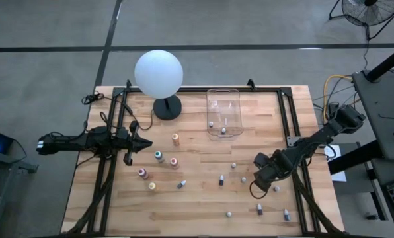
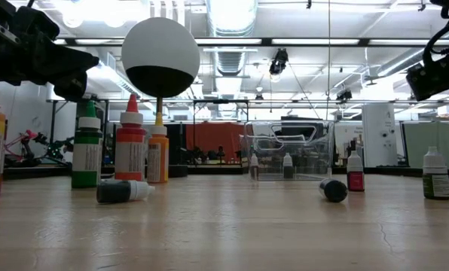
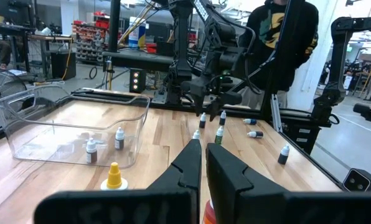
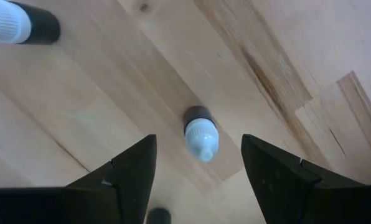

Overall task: Pick & Place food coloring
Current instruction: Put the small red food coloring bottle into the transparent bin

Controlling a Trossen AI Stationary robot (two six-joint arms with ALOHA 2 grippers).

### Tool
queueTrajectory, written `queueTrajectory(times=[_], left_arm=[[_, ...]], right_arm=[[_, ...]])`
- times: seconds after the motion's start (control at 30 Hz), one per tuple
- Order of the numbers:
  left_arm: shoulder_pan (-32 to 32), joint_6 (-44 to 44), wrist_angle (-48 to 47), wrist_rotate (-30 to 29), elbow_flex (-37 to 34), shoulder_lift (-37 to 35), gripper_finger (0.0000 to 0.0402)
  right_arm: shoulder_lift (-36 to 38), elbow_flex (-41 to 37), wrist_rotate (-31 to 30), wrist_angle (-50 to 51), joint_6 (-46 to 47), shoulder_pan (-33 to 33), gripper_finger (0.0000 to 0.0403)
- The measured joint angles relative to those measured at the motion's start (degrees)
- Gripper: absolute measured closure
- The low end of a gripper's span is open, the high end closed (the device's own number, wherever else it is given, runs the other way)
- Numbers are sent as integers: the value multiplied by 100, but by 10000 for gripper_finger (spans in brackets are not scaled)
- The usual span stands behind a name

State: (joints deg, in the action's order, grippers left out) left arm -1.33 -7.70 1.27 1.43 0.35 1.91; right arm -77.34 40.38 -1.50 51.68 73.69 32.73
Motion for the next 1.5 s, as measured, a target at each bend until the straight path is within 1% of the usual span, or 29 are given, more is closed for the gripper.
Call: queueTrajectory(times=[0.27, 0.47, 0.9, 1.5], left_arm=[[1, -2, 1, 0, 0, 0, 401], [1, -2, 1, 0, -1, 0, 401], [1, -1, 0, 0, 1, 0, 401], [0, -1, 1, 0, -1, 0, 401]], right_arm=[[0, -13, -22, -11, -229, -17, 208], [0, -17, -54, -40, -374, -15, 219], [0, -48, -142, -116, -533, -24, 220], [0, -48, -2, -143, -531, -39, 224]])
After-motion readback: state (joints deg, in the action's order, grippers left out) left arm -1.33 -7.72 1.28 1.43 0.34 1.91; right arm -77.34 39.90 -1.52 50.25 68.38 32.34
